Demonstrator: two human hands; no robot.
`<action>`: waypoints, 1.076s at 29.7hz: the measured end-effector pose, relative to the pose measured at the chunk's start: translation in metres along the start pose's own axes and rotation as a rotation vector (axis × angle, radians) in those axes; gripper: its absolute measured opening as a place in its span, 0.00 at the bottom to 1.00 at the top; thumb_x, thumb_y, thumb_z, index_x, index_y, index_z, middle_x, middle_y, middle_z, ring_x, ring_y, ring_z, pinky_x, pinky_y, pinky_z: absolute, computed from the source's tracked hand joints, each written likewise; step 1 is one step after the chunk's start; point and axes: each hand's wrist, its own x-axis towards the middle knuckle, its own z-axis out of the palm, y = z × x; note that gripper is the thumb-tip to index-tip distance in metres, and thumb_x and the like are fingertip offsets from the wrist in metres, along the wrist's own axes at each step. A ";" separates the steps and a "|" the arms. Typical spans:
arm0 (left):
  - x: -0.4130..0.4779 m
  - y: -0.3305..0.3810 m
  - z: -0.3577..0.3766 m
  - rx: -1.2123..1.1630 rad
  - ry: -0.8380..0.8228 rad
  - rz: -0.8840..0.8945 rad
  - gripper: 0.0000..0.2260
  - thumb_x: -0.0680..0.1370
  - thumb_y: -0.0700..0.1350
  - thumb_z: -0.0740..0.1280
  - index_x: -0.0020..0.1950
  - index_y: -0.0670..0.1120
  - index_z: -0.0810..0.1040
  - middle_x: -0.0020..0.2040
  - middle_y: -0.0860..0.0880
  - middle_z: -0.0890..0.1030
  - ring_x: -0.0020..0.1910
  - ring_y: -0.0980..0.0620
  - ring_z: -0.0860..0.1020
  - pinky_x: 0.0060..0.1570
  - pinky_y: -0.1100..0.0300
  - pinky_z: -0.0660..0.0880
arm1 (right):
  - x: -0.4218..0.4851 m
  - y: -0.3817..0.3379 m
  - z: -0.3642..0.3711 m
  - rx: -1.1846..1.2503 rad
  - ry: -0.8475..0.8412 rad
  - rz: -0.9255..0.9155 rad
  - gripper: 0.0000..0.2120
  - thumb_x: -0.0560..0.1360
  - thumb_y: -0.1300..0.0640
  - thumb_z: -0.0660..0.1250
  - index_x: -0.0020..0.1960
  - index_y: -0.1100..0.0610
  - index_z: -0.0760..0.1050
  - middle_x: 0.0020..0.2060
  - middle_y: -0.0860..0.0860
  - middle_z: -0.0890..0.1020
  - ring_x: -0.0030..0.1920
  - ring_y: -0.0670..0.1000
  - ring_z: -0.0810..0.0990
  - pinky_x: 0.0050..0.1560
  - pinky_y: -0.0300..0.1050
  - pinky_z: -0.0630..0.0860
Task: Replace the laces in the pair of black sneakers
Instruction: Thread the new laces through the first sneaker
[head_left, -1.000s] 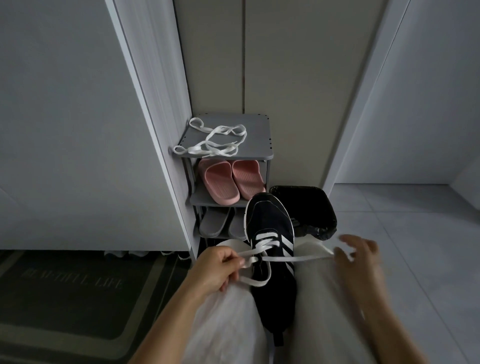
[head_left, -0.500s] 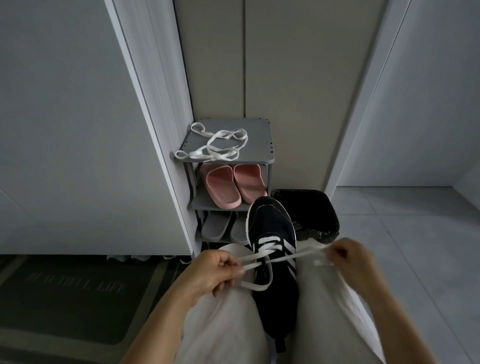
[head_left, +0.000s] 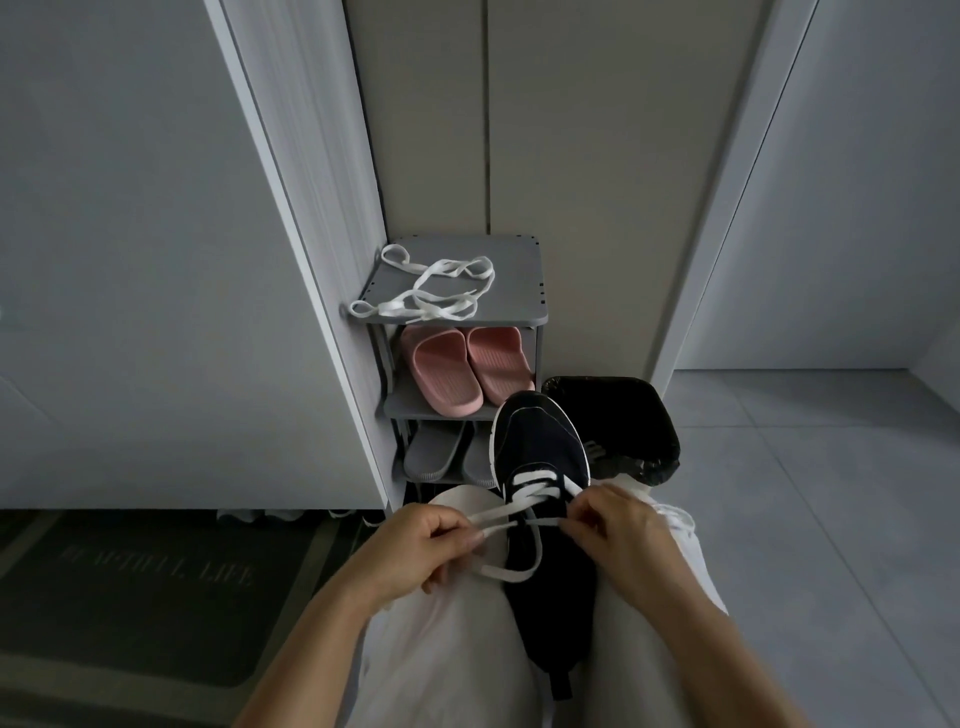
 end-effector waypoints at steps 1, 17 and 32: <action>0.000 -0.001 -0.001 -0.016 -0.003 -0.012 0.07 0.78 0.45 0.64 0.45 0.45 0.81 0.32 0.52 0.77 0.27 0.58 0.72 0.29 0.66 0.71 | 0.001 0.005 0.001 0.005 0.003 0.006 0.03 0.74 0.49 0.66 0.44 0.48 0.76 0.39 0.41 0.74 0.37 0.39 0.72 0.40 0.27 0.67; 0.028 -0.016 0.009 0.215 0.220 0.162 0.14 0.74 0.47 0.70 0.59 0.51 0.76 0.53 0.56 0.76 0.53 0.60 0.74 0.54 0.66 0.70 | -0.002 -0.003 -0.002 -0.097 -0.003 -0.012 0.07 0.76 0.47 0.62 0.51 0.48 0.75 0.45 0.40 0.72 0.36 0.34 0.67 0.40 0.22 0.65; 0.005 -0.013 0.016 0.165 0.587 0.157 0.02 0.75 0.44 0.68 0.43 0.49 0.79 0.36 0.56 0.79 0.36 0.61 0.77 0.36 0.69 0.72 | -0.005 0.031 -0.007 -0.003 0.143 0.099 0.13 0.66 0.66 0.72 0.50 0.57 0.79 0.49 0.54 0.77 0.45 0.58 0.78 0.43 0.44 0.72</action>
